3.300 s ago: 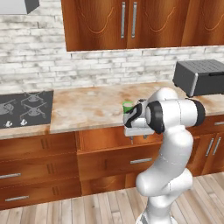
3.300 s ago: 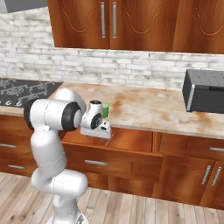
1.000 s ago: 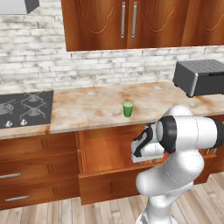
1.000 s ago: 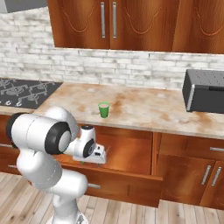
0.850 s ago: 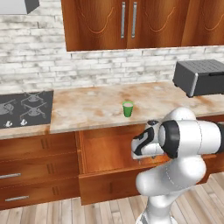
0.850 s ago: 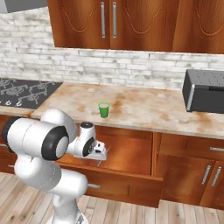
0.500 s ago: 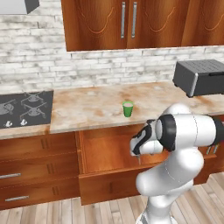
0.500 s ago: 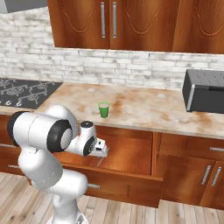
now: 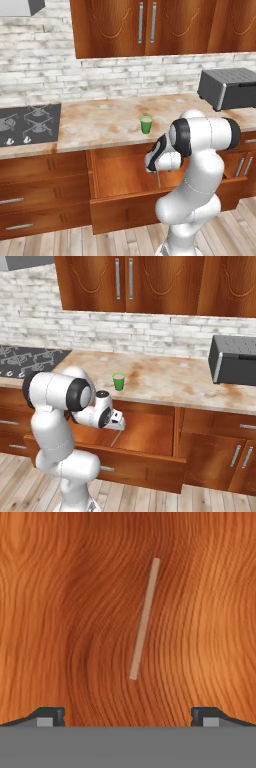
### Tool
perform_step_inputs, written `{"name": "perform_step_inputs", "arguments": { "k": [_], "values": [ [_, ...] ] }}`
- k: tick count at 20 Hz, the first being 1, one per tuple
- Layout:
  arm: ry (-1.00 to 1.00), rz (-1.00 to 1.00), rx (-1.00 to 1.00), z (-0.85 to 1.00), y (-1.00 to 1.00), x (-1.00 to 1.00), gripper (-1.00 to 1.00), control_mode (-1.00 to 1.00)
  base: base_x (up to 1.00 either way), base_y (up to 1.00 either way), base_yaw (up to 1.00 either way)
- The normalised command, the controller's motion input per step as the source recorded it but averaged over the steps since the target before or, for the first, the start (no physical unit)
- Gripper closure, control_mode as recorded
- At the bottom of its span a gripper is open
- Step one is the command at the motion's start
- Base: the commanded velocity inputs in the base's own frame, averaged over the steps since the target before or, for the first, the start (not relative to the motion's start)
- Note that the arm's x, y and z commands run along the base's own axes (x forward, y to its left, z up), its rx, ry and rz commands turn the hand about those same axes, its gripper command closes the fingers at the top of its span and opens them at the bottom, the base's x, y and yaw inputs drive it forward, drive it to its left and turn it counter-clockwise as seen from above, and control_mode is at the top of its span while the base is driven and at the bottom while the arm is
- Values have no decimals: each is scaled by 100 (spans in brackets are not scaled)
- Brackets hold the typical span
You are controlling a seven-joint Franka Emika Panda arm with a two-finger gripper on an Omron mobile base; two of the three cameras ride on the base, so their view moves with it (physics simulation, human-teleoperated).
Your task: Pick up the straw from the left drawer and put it inside the smoothie cup.
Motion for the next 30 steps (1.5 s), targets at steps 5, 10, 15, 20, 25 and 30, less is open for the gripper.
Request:
{"name": "perform_step_inputs", "arguments": {
  "k": [5, 10, 15, 20, 25, 30],
  "values": [
    [0, -7, 0, -22, -10, 37, -100, -100, 0, 0, 0],
    [0, -6, 0, -34, -17, 31, -100, -100, 0, 0, 0],
    [0, -5, 0, -46, -10, 29, -100, -100, 0, 0, 0],
    [0, -3, 0, -46, -3, 26, -100, -100, 0, 0, 0],
    [0, 0, 0, -40, 0, 30, -100, -100, 0, 0, 0],
    [0, 0, 0, -44, -1, 27, -100, -100, 0, 0, 0]
  ]
}}
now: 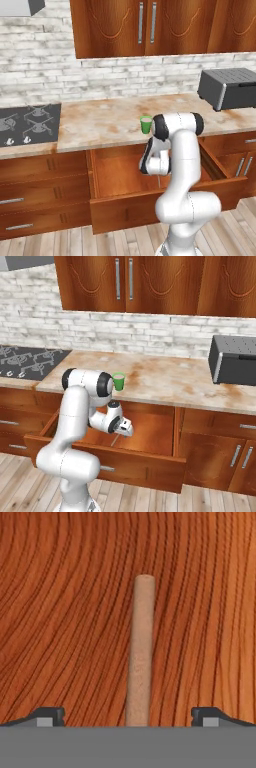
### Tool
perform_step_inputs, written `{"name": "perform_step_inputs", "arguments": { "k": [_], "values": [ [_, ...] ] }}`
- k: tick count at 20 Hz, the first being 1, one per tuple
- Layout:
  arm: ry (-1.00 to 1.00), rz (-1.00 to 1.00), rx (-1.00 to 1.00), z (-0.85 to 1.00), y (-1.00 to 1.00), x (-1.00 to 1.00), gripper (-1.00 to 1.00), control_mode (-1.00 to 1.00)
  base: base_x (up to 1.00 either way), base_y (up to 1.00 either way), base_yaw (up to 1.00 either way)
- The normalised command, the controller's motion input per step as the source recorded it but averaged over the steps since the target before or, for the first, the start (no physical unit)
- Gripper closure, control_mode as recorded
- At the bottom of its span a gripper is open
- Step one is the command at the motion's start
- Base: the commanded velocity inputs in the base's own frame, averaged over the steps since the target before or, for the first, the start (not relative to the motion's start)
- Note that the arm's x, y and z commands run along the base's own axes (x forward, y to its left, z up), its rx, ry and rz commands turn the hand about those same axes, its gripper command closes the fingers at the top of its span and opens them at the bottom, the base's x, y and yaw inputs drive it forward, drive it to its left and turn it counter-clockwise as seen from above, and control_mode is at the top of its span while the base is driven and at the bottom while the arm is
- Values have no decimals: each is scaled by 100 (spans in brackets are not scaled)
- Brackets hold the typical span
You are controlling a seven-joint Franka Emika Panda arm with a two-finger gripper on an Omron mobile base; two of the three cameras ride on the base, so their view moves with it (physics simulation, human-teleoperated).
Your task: Pick up the straw from the left drawer and put it inside the smoothie cup.
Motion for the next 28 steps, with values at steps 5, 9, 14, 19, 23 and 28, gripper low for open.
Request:
{"name": "perform_step_inputs", "arguments": {
  "k": [5, 9, 14, 19, 23, 28],
  "values": [
    [2, 0, 0, -56, -6, 11, -100, -100, 0, 0, 0],
    [0, 0, 0, -54, -3, 0, 100, -100, 0, 0, 0],
    [1, 0, 0, -10, 0, 0, 100, -100, 0, 0, 0],
    [0, 0, 0, -5, 0, 0, 100, -100, 0, 0, 0],
    [-3, 4, 0, -3, -2, -12, 100, -100, 0, 0, 0],
    [-10, 6, 0, 71, -7, -42, 100, -100, 0, 0, 0]
  ]
}}
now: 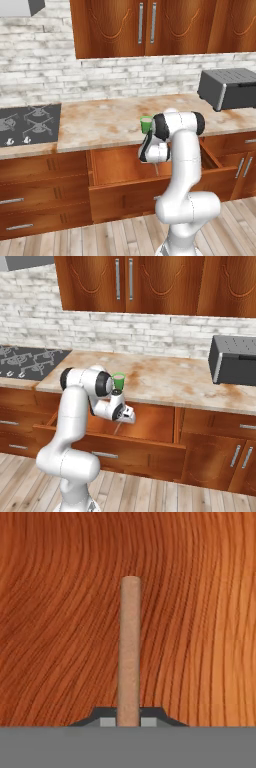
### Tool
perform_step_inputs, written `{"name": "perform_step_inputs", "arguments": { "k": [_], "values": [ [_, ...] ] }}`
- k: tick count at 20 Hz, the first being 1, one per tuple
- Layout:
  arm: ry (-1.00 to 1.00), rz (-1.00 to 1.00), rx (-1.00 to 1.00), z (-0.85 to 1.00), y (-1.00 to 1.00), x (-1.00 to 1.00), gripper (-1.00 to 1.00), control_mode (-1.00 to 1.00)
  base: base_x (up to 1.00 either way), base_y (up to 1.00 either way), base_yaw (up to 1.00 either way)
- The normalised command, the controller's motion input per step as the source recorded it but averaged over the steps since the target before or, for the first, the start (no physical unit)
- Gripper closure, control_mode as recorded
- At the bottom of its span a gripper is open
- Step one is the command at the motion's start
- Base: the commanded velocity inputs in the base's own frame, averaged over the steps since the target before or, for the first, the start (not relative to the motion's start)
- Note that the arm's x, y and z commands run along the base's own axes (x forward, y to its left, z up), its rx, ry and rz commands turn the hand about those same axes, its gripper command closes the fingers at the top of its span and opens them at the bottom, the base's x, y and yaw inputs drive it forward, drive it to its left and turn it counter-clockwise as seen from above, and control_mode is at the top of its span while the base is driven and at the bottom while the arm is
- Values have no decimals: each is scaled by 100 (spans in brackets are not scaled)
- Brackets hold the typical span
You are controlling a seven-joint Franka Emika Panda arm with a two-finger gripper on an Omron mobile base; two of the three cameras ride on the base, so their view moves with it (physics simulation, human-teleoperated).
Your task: Pick up the straw from the left drawer and put it inside the smoothie cup.
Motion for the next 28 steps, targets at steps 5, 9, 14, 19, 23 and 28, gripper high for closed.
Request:
{"name": "perform_step_inputs", "arguments": {
  "k": [5, 9, 14, 19, 23, 28],
  "values": [
    [-20, 7, 0, 100, -6, -42, 100, -100, 0, 0, 0],
    [-34, 11, 0, 100, 0, -43, 100, -100, 0, 0, 0],
    [-35, 15, 0, 100, 0, -26, 100, -100, 0, 0, 0],
    [-31, 22, 5, 98, -5, -6, 100, -100, 0, 0, 0],
    [-29, 32, 14, 74, -25, 0, 100, -100, 0, 0, 0],
    [-27, 38, 17, 44, -35, 0, 100, -100, 0, 0, 0]
  ]
}}
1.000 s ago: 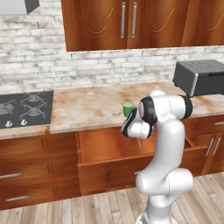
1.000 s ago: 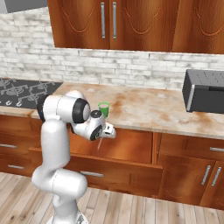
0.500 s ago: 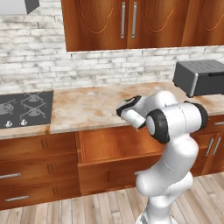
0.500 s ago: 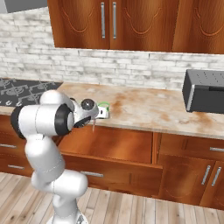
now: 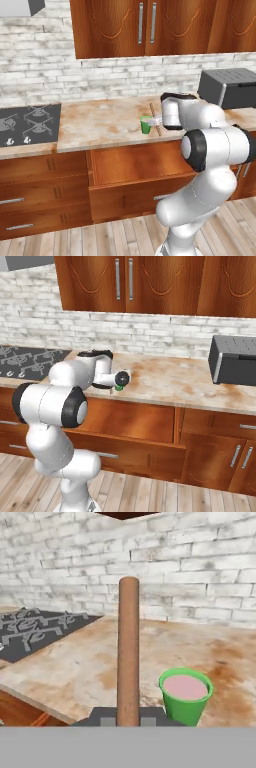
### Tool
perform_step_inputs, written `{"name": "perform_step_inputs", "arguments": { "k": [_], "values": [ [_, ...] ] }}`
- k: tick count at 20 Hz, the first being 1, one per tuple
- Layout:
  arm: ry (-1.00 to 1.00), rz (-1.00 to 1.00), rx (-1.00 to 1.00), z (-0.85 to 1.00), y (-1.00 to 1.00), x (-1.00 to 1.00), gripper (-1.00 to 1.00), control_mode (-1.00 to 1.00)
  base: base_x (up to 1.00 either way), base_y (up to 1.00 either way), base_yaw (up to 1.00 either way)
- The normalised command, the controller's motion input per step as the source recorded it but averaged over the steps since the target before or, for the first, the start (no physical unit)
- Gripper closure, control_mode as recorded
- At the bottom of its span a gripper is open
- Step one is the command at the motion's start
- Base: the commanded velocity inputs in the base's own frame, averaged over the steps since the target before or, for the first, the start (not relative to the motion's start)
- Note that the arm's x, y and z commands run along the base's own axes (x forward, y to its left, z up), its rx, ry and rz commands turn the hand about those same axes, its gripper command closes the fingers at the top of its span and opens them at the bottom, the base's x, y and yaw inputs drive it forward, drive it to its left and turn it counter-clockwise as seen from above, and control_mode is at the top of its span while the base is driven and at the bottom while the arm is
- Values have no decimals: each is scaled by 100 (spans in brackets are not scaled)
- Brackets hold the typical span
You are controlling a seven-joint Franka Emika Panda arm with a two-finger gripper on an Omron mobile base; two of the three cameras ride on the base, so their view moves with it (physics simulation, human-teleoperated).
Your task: Pick up the straw from the left drawer and put it inside the smoothie cup.
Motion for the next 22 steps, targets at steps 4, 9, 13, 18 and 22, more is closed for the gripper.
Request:
{"name": "perform_step_inputs", "arguments": {
  "k": [4, 9, 13, 18, 22],
  "values": [
    [-28, 40, 16, 24, -30, 10, 100, -100, 0, 0, 0],
    [-21, 33, 21, 51, -23, 30, 100, -100, 0, 0, 0],
    [-5, 27, 17, 46, -19, 30, 100, -100, 0, 0, 0],
    [2, 11, 12, 5, -18, 45, 100, -100, 0, 0, 0],
    [0, 13, 3, 7, 0, 32, 100, -100, 0, 0, 0]
  ]
}}
